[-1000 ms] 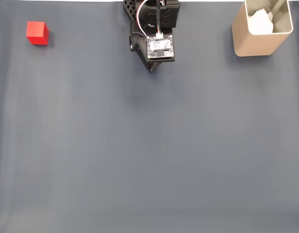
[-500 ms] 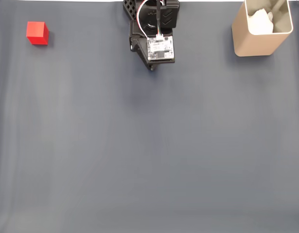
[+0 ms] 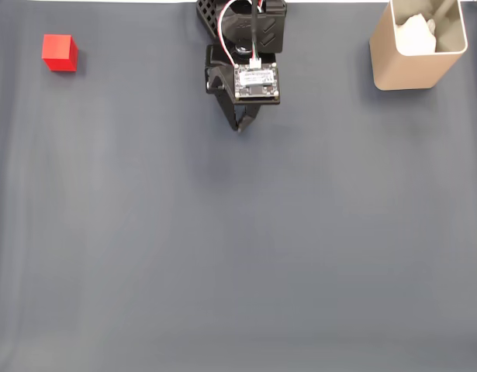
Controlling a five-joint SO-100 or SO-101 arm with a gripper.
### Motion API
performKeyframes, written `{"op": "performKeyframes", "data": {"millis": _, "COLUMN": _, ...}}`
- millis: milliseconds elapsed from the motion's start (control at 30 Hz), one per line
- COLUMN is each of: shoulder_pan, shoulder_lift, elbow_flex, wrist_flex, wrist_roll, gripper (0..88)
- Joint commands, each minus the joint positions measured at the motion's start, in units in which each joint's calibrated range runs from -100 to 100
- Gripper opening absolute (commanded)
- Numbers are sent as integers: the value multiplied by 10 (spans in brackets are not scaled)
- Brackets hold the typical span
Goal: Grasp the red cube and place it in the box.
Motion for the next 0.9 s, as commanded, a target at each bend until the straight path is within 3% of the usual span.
{"op": "performKeyframes", "data": {"millis": 0, "shoulder_pan": -6, "shoulder_lift": 0, "elbow_flex": -48, "wrist_flex": -43, "wrist_roll": -3, "gripper": 2}}
{"op": "performKeyframes", "data": {"millis": 433, "shoulder_pan": 29, "shoulder_lift": 176, "elbow_flex": -236, "wrist_flex": -45, "wrist_roll": -17, "gripper": 2}}
{"op": "performKeyframes", "data": {"millis": 867, "shoulder_pan": 138, "shoulder_lift": 339, "elbow_flex": -424, "wrist_flex": 2, "wrist_roll": -21, "gripper": 2}}
